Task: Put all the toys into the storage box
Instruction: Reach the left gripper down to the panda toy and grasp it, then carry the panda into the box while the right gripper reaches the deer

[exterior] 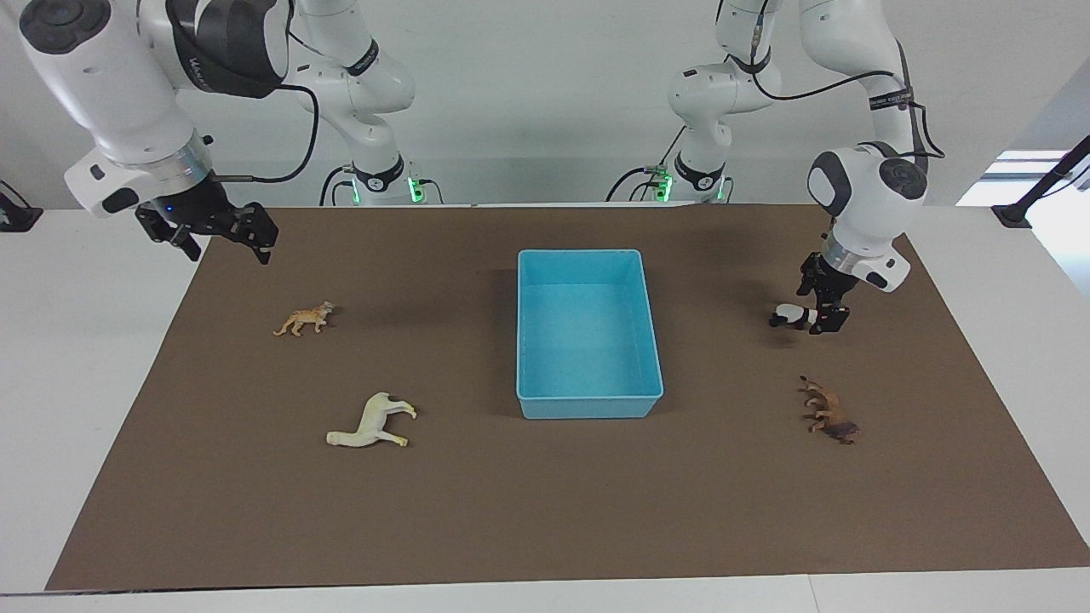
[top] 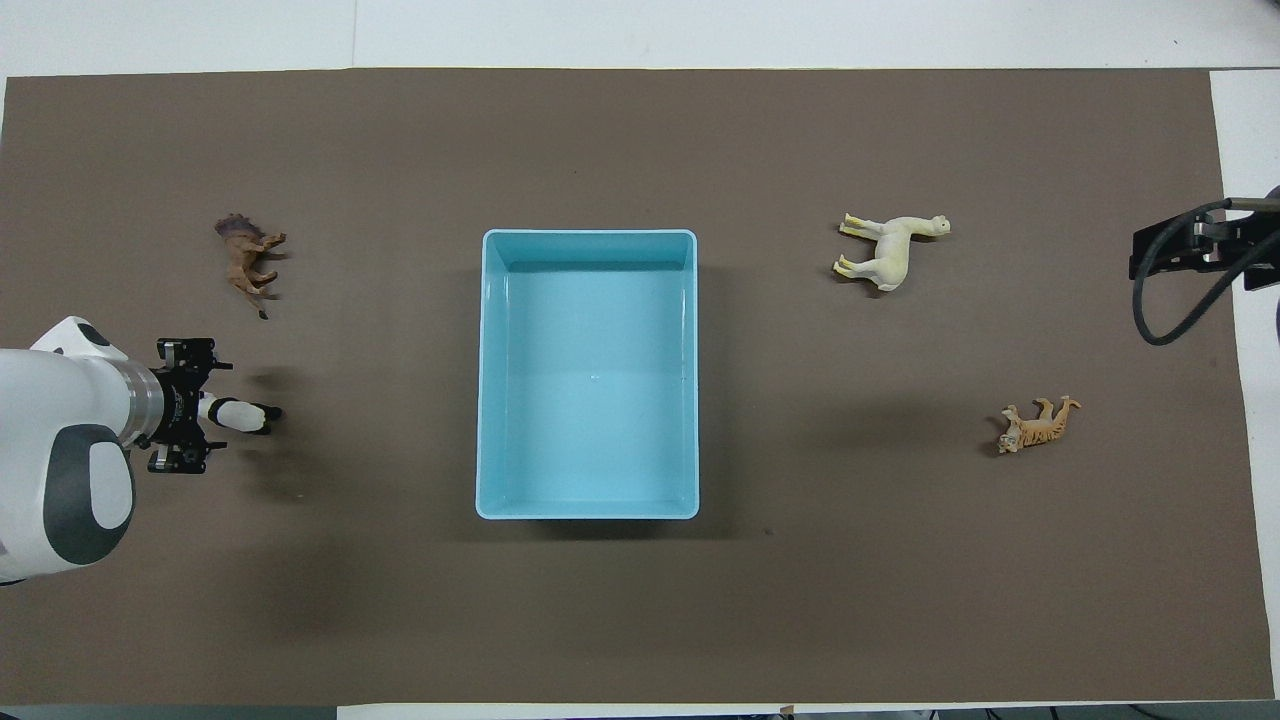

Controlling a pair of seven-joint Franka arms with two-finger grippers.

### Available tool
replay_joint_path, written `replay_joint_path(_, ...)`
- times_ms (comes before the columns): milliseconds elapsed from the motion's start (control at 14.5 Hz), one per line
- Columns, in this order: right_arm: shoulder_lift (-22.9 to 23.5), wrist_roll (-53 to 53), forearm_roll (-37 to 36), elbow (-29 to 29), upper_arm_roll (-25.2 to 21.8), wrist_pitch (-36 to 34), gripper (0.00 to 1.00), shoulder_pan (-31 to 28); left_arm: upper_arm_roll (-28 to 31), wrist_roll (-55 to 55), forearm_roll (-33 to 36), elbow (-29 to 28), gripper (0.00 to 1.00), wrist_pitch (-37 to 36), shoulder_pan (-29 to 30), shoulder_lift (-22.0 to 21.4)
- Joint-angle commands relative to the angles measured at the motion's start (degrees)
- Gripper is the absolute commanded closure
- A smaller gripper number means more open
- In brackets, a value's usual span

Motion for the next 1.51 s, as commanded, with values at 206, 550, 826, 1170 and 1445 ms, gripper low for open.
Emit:
replay_joint_path(206,5.64,10.96,5.32,-1.64,0.25,8.44,0.01,-0.53,0.33,-0.67,-0.09,-2.08,0.78,2.31,-0.7,-0.52)
replay_joint_path(550,7.16,32.48,8.57,-5.75,0.25,9.85,0.02,-4.05,-0.1,-1.28,-0.09,7.82,1.0,-11.09,-3.94,-0.08)
replay_joint_path(826,4.34,37.45,9.02,-11.74,-0.01,8.98,0.0,-6.67,-0.46,-1.9,-6.31,23.03,1.0,-30.27,-10.26,-1.04)
replay_joint_path(1170,0.92,38.61,9.02,-19.73,-0.01,11.51,0.07,-7.31,-3.8,-10.15,-7.64,23.94,1.0,-30.05,-23.26,-3.24)
replay_joint_path(1445,-2.42,54.39,8.93,-29.57,0.08,21.25,0.03,-6.25,-3.71,-11.66,-9.67,18.95,1.0,-22.32,-32.23,-4.56)
